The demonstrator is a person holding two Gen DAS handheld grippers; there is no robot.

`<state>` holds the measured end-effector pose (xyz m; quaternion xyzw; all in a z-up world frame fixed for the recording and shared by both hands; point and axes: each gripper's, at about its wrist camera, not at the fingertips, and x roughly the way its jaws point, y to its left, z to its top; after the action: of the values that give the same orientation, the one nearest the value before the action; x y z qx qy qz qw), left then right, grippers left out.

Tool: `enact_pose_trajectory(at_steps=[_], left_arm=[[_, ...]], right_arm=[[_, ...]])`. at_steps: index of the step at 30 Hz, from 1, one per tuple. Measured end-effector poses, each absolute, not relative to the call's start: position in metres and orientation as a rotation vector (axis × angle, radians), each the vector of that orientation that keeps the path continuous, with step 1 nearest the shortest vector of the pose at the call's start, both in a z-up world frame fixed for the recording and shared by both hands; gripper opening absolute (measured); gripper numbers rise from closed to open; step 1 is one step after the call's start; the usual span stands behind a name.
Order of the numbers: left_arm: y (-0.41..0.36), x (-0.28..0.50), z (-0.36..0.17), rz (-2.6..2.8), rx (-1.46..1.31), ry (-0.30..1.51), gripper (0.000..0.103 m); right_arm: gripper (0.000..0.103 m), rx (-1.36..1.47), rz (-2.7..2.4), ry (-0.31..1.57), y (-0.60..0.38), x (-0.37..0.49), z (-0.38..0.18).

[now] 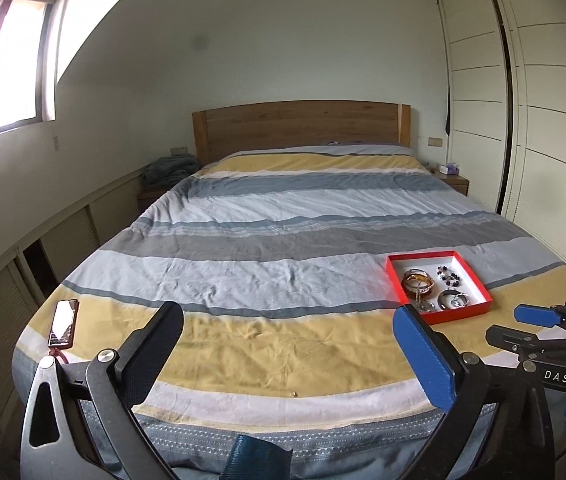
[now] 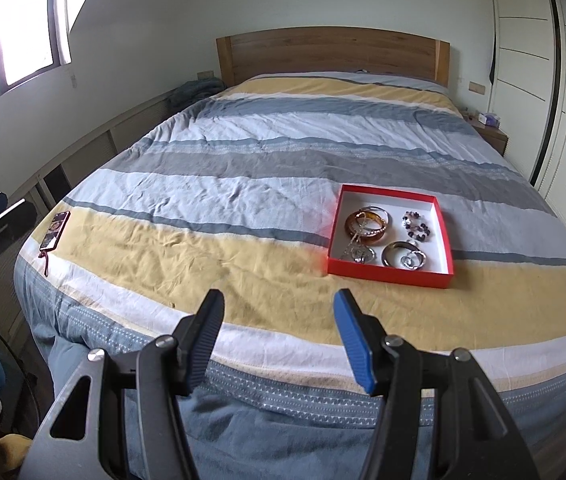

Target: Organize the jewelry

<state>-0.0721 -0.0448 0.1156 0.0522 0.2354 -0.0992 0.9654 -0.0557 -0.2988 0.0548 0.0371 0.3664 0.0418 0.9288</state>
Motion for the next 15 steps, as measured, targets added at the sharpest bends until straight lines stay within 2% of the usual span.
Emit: enact_pose_trajectory(at_steps=[15], left_arm=[[-0.046, -0.076, 0.102, -0.177, 0.16, 0.482, 0.103]], right_arm=[[0.056, 0.087, 0.094, 0.782, -0.297, -0.062, 0.039]])
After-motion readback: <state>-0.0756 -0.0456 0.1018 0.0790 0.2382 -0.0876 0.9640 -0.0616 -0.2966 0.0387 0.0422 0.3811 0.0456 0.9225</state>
